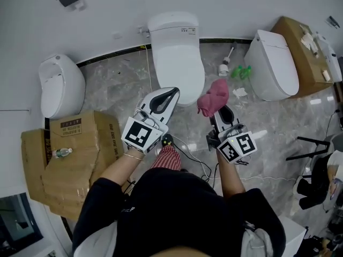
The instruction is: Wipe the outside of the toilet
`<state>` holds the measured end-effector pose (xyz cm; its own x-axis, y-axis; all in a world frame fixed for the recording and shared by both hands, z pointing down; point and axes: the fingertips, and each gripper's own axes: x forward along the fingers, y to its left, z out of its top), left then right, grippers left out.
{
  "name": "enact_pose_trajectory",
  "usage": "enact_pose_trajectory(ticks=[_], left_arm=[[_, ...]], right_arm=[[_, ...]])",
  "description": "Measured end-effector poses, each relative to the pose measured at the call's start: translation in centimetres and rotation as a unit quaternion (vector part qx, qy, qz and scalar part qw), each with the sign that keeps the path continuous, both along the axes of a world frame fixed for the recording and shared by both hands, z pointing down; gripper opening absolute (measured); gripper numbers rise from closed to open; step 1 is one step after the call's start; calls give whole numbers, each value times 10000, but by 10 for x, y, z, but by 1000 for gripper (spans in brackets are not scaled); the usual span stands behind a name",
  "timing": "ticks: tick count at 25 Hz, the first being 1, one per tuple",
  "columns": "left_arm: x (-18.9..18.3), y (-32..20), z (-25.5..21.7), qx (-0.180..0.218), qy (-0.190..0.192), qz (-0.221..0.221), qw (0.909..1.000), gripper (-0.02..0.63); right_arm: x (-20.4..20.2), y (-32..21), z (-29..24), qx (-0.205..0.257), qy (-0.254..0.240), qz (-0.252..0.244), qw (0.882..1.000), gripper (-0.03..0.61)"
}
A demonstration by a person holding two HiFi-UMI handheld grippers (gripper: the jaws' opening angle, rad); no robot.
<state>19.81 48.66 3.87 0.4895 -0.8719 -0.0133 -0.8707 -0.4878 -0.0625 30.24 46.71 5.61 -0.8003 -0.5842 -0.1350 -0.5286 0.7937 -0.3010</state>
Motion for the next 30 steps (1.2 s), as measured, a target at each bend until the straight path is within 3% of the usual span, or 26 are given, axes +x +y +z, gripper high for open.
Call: enact_pose_trajectory(ticks=[5,9,18,30], left_arm=[[-24,-25,3,-15,132,8,9999,11],[-49,-42,-4,53,342,-71,9994,11],[-90,-69,-11,157,177,-141,9996,11],[-97,-90,-8,46,178,114,9998,11]], right_arm=[[-22,-29,-2,40,145,118,9998,61],[-50,-44,-4,-3,202,-89,9998,61],[-93,-75,-17,162,106,-167,9997,61],[-102,-91,-15,59,99,-146,9998,61]])
